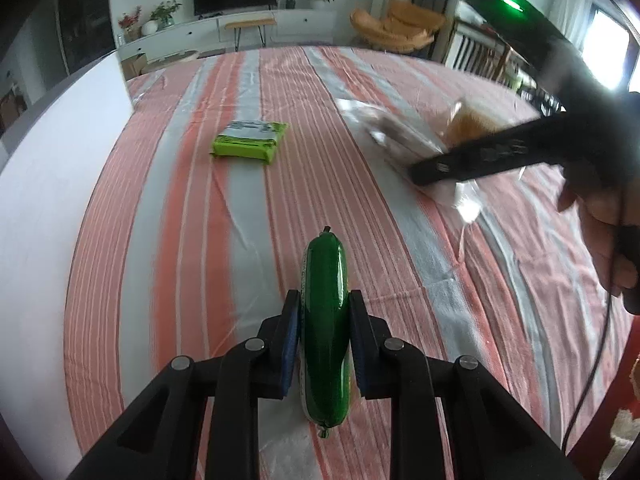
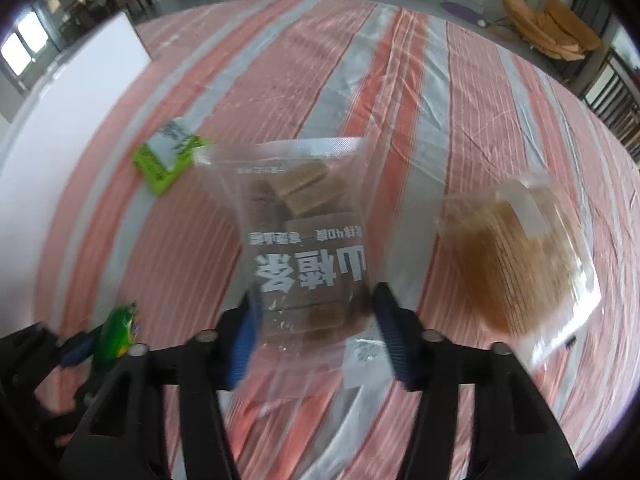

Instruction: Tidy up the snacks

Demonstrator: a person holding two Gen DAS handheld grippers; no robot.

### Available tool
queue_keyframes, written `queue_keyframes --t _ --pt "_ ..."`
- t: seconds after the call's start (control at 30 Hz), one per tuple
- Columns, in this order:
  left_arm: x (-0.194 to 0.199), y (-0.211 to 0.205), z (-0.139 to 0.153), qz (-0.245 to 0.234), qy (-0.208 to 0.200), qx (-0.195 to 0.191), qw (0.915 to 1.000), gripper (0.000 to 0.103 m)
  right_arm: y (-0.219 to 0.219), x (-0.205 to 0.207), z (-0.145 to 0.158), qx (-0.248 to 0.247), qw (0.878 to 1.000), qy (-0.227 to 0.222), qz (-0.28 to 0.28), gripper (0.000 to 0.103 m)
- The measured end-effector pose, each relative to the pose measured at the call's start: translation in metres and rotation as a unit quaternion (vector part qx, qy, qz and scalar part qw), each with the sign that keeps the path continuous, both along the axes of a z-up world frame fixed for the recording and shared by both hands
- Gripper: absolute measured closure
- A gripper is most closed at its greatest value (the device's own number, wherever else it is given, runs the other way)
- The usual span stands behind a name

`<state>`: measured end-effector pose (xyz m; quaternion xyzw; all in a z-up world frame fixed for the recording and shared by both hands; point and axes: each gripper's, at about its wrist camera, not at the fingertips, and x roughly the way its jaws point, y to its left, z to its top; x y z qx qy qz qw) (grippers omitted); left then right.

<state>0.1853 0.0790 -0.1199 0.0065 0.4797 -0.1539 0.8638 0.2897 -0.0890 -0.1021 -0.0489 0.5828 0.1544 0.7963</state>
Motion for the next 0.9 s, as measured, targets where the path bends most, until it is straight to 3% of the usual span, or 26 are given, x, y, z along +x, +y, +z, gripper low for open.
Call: queue_keyframes --t 0.23,0.3,0.4,0.57,0.67,0.73,0.77,0.8,0.83,0.87,0.9 --pt "-0.037 0.038 0.032 0.031 -0.029 -0.084 0.9956 0.081 -0.031 -0.028 0.029 0.148 0.988 0.019 -0.043 0.054" --pt "-0.050 0.055 0.053 0.045 -0.045 -0.109 0.9920 0.081 -0.015 -0.033 0.044 0.187 0.981 0.018 -0.042 0.054" --pt "-0.072 0.088 0.095 0.071 -0.087 -0.133 0.9847 0.081 0.030 -0.045 0.084 0.225 0.974 -0.002 0.003 0.054" --pt "-0.103 0.167 0.150 0.145 -0.150 -0.115 0.9712 0.081 0.134 -0.076 0.146 0.293 0.950 -0.016 0.102 0.054" --pt "-0.115 0.217 0.157 0.208 -0.161 -0.067 0.9624 0.080 0.199 -0.091 0.162 0.319 0.936 -0.004 0.147 0.053" --pt "-0.121 0.247 0.151 0.251 -0.145 -0.031 0.9565 0.080 0.240 -0.099 0.163 0.318 0.933 -0.008 0.168 0.049" --pt "-0.125 0.258 0.148 0.271 -0.140 -0.014 0.9523 0.077 0.256 -0.103 0.161 0.306 0.936 -0.008 0.174 0.044" --pt "-0.128 0.268 0.144 0.292 -0.135 0.001 0.9468 0.064 0.267 -0.105 0.158 0.294 0.939 -0.005 0.177 0.032" --pt "-0.133 0.281 0.139 0.322 -0.126 0.014 0.9383 0.053 0.271 -0.110 0.157 0.287 0.941 -0.005 0.176 0.031" --pt "-0.136 0.286 0.136 0.337 -0.122 0.016 0.9333 0.033 0.270 -0.112 0.156 0.285 0.942 -0.010 0.174 0.031" --pt "-0.142 0.292 0.134 0.355 -0.124 0.015 0.9266 0.027 0.265 -0.114 0.155 0.287 0.942 -0.017 0.174 0.031"
